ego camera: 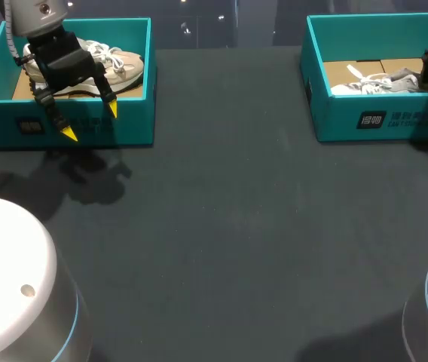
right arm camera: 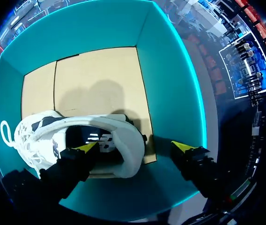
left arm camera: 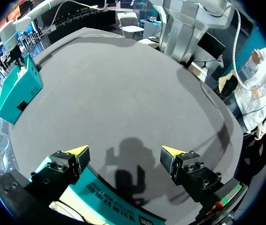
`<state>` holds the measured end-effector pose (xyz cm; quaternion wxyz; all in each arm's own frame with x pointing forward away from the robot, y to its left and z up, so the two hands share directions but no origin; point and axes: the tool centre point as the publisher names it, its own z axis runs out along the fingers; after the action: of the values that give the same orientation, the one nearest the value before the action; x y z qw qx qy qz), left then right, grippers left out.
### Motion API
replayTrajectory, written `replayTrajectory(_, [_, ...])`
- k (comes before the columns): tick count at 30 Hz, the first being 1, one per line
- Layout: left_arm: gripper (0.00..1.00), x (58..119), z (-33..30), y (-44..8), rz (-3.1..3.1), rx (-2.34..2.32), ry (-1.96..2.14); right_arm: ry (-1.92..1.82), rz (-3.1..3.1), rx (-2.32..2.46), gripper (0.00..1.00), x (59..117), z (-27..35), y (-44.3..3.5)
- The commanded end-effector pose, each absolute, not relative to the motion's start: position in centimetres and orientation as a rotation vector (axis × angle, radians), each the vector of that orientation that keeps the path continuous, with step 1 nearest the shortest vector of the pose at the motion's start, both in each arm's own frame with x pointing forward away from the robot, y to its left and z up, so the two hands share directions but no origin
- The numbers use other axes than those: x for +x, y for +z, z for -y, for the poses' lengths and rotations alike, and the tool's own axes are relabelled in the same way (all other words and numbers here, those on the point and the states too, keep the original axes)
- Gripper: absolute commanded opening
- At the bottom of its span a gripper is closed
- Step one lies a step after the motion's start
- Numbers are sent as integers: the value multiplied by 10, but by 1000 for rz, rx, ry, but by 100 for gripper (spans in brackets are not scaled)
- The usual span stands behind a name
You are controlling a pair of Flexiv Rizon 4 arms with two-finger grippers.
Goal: Take the shoe out of the shoebox, open the shoe tongue, remove and reinsert the insole, then place the shoe into the shoebox
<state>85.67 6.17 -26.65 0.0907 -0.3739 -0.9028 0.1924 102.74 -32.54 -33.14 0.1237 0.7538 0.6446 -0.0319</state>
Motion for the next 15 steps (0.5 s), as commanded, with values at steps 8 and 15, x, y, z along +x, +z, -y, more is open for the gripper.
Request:
replayTrajectory(8, [100, 856, -62, -266, 2683, -1112, 569, -18, -1855, 2228, 100, 993, 302, -253])
replayTrajectory(15, [100, 856, -62, -266, 2683, -1112, 569, 50, -1861, 2233, 100, 962, 286, -215])
